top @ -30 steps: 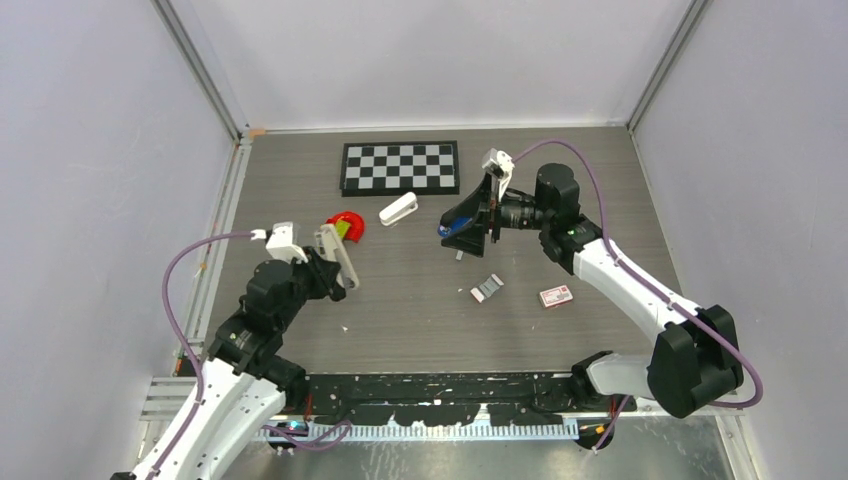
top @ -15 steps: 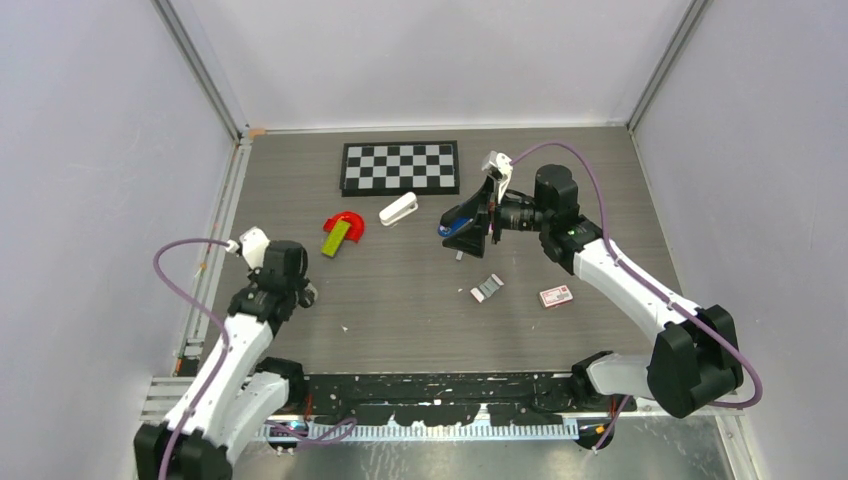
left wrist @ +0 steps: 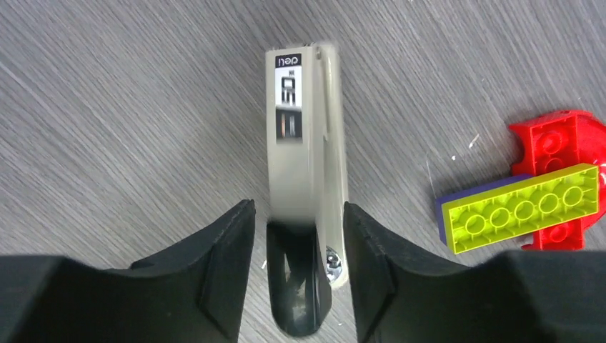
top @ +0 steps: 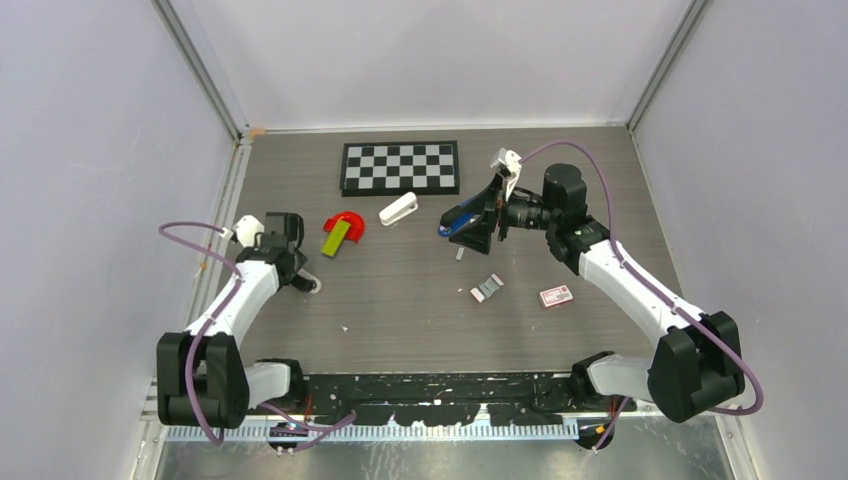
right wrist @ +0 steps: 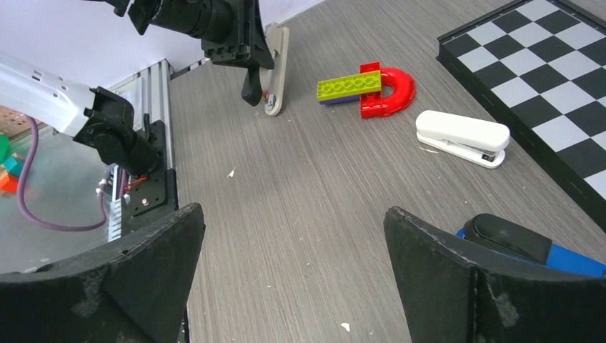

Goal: Unload the staples from the stapler
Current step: Place the stapler at the center of the board, then move the staple to the center of the board.

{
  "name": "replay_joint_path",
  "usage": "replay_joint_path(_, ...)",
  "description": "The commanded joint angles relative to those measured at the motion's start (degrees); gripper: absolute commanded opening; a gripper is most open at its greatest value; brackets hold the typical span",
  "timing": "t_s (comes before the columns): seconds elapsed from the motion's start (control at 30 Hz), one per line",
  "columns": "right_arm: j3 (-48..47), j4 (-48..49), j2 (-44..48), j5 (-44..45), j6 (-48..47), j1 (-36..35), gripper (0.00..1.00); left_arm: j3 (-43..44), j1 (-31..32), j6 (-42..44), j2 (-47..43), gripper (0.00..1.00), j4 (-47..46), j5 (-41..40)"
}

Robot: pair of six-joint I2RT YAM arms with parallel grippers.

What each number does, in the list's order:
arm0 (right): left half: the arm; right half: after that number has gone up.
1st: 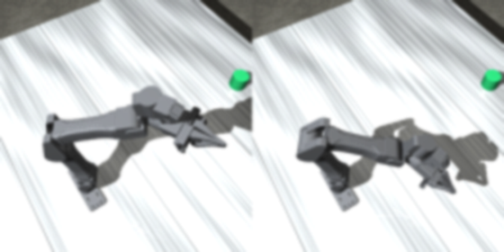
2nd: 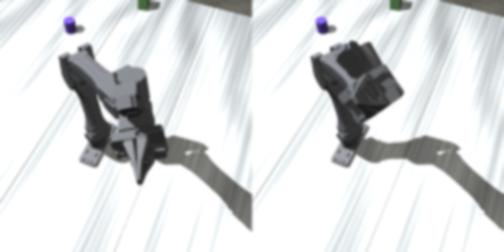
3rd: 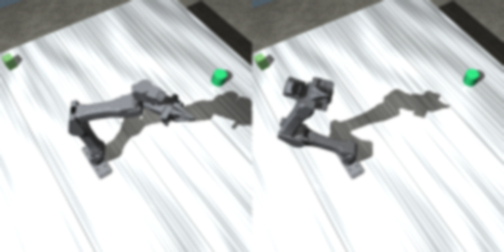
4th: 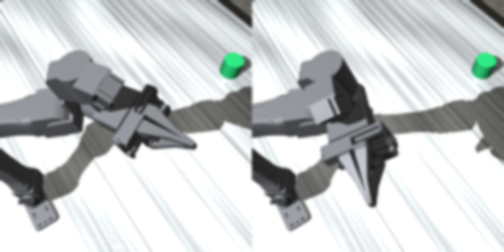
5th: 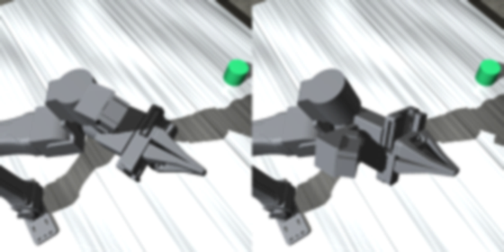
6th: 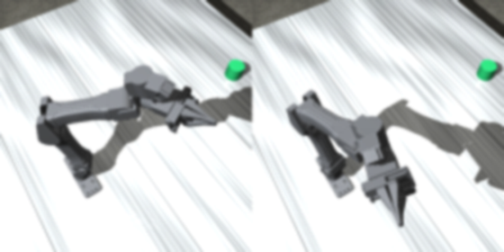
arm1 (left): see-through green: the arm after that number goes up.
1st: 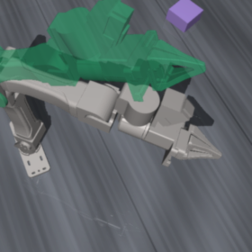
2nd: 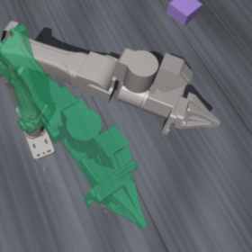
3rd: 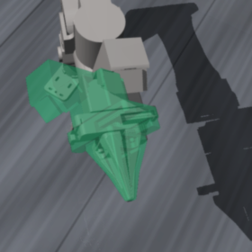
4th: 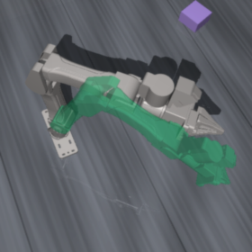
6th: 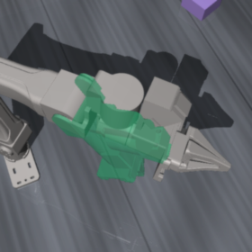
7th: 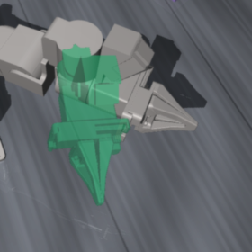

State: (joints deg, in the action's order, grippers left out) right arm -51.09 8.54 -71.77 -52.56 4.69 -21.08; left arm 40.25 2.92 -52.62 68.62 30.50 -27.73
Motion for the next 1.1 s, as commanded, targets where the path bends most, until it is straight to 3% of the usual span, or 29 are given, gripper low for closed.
replay_joint_path(0.0, -0.15, 1.71, 1.89, -0.46, 0.04, 0.91, 1.0, 2.12, -0.38, -1.34, -0.34, 0.59, -1.96, -2.61)
replay_joint_path(0.17, -0.15, 1.7, 2.05, -0.78, 0.05, 1.83, 1.0, 1.96, -0.44, -0.96, -5.23, 0.78, -0.55, -2.28)
replay_joint_path(0.37, -1.12, -1.96, 3.15, -1.54, -3.57, 3.69, 1.0, -2.45, -0.38, 2.28, -18.66, 0.84, -3.52, 6.59)
replay_joint_path(0.5, -2.92, -7.58, 3.46, -2.05, -8.24, 5.03, 1.0, -9.65, -0.38, 8.84, -32.55, 0.89, -13.91, 20.9)
replay_joint_path(0.63, -5.58, -18.86, 4.01, -2.63, -15.99, 5.61, 1.0, -18.02, -0.41, 12.71, -42.12, 0.88, -29.47, 44.14)
replay_joint_path(0.8, -9.94, -33.61, 4.81, -1.69, -27.53, 5.73, 1.0, -19.68, -0.3, 4.87, -36.8, 0.86, -36.26, 57.98)
replay_joint_path(0.9, -10.69, -36.98, 5.67, -2.13, -29.51, 7.08, 1.0, -19.65, 1.4, 1.06, -30.68, 0.86, -40.85, 63.35)
replay_joint_path(1.07, -9.76, -36.84, 5.81, -4.02, -28.24, 11.58, 0.99, -19.84, 13.92, 3.7, -25.33, 0.87, -45.33, 57.31)
